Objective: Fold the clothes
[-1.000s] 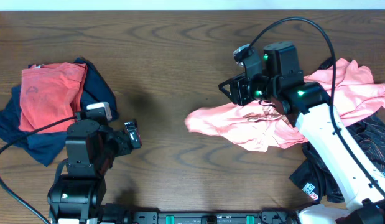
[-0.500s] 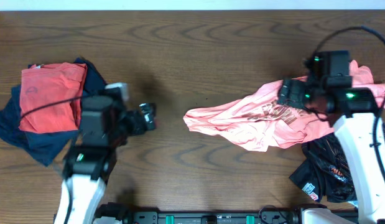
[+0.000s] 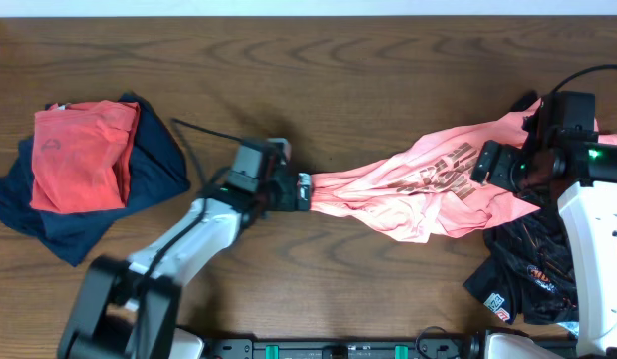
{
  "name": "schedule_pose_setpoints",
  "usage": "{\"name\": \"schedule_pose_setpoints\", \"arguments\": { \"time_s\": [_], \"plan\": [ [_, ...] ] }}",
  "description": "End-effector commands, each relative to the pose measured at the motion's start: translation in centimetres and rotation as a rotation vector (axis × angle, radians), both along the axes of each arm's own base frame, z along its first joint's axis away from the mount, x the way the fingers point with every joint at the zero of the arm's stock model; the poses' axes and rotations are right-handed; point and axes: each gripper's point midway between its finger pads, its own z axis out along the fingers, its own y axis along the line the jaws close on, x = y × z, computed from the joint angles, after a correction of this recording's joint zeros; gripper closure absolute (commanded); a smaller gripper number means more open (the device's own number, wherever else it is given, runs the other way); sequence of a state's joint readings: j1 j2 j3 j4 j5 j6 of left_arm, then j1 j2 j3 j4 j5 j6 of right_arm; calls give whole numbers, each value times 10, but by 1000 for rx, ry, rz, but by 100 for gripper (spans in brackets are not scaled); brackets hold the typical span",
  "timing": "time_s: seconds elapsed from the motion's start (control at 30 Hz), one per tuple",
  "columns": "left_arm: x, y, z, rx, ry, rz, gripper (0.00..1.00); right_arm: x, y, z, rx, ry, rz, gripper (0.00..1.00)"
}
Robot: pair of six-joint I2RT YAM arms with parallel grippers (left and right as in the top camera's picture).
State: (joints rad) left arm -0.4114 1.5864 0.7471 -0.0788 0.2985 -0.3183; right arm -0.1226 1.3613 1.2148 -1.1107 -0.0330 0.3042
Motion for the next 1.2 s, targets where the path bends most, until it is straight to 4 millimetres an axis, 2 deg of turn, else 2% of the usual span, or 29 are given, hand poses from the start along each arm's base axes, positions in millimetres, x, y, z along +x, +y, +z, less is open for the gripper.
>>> {"name": "schedule_pose_setpoints", "arguments": {
  "time_s": [0.0, 0.07, 0.13, 0.17, 0.23, 0.27, 0.3, 0.33, 0.37, 0.4, 0.47, 0.5, 0.6, 0.73, 0.87, 0.97, 1.0, 1.07, 1.1, 1.17],
  "plan": [
    [-1, -23, -11, -11, 5, -50, 2, -2, -6, 4, -4, -4, -27, 4],
    [-1, -34, -18, -16, -7, -78, 7, -5, -6, 3, -5, 10, -29, 5],
    [-2, -44, -22, -23, -20, -101, 18, -8, -6, 2, -9, 23, -31, 6],
    [-3, -50, -23, -27, -26, -115, 29, -10, -8, 2, -16, 33, -34, 6],
    [-4, -58, -22, -35, -43, -136, 57, -14, -12, 1, -39, 51, -45, 8],
    [-3, -60, -20, -39, -52, -139, 81, -17, -15, 0, -54, 62, -57, 9],
    [-1, -61, -17, -44, -66, -138, 93, -20, -18, -1, -71, 74, -72, 10],
    [3, -61, -14, -50, -78, -133, 94, -22, -21, -2, -87, 85, -87, 11],
    [6, -60, -9, -55, -90, -125, 94, -24, -22, -3, -93, 91, -90, 20],
    [12, -57, -1, -64, -107, -111, 94, -25, -22, -5, -92, 95, -90, 29],
    [27, -47, 18, -84, -154, -74, 94, -24, -22, -11, -92, 100, -85, 58],
    [35, -40, 29, -94, -182, -50, 94, -24, -22, -15, -93, 102, -83, 68],
    [68, -4, 65, -89, -287, 73, 94, -22, -14, -32, -62, 101, -20, 87],
    [109, 67, 111, -37, -424, 289, 94, -20, 13, -61, 59, 80, 115, 93],
    [140, 133, 152, -24, -520, 450, 94, -19, 25, -89, 124, 54, 144, 99],
    [151, 166, 174, -18, -567, 523, 94, -15, 33, -100, 160, 10, 178, 99],
    [152, 170, 176, -16, -571, 531, 94, -13, 37, -101, 177, -5, 196, 99],
    [150, 172, 174, -31, -552, 520, 44, -9, 47, -102, 215, -46, 250, 99],
    [147, 168, 170, -44, -531, 502, 28, -8, 50, -102, 222, -57, 273, 99],
    [135, 154, 153, -75, -435, 448, 4, -9, 57, -102, 222, -63, 328, 99]
  ]
}}
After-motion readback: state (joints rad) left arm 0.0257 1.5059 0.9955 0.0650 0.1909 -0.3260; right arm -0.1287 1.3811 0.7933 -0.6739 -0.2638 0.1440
